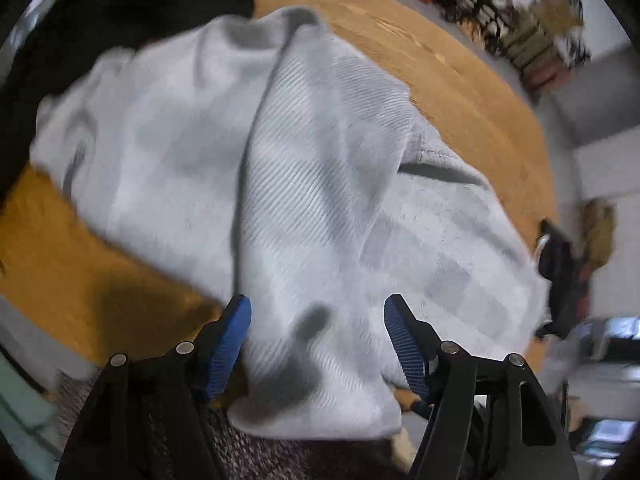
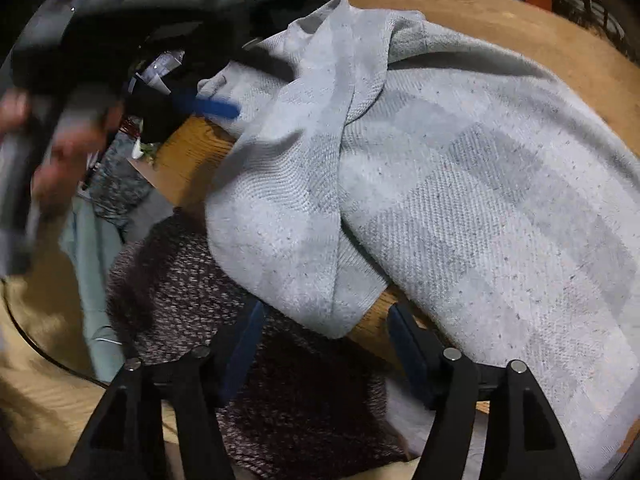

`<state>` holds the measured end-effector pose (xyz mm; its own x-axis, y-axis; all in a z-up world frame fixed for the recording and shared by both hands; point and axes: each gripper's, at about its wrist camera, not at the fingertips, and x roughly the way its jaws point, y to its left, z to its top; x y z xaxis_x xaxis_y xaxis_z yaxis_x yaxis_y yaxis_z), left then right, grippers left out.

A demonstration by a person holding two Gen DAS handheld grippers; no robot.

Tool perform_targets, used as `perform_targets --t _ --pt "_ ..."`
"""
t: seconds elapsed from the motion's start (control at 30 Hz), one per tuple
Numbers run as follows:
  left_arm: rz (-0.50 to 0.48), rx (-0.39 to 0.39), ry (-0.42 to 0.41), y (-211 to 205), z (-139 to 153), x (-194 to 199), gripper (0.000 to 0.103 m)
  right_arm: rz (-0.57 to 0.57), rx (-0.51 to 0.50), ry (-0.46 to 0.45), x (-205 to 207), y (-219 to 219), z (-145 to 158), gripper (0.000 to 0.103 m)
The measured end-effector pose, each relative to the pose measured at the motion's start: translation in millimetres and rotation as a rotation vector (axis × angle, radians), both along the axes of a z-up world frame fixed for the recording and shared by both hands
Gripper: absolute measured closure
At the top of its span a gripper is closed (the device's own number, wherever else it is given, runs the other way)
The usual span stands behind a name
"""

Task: Fold clothes

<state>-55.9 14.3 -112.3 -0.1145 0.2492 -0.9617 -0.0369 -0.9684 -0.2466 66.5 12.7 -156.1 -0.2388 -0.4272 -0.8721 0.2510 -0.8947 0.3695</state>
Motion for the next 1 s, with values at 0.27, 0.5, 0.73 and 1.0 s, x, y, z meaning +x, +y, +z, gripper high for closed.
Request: perform_targets --t 0.27,0.5,0.73,1.0 --pt "-0.052 -0.149 -0.098 49.7 -40.8 -46.7 0.063 0.008 0.022 0.064 -1.6 0.1 -14.9 0.049" --pt "-0.078 -0.177 -0.109 45.5 -50.6 -50.4 0.091 0.049 -0.023 0.114 4.3 -7.3 -20.8 0.057" --pt "-0.022 0.005 -0.077 -3.0 -19.6 -43.2 0.097 0.105 -0.051 0.115 18.0 -22.5 -10.0 0.096" --pt "-0.012 0.344 0.110 -45.5 97.0 -50.9 0.099 0.040 0.032 0.367 16.2 12.5 125.2 0.098"
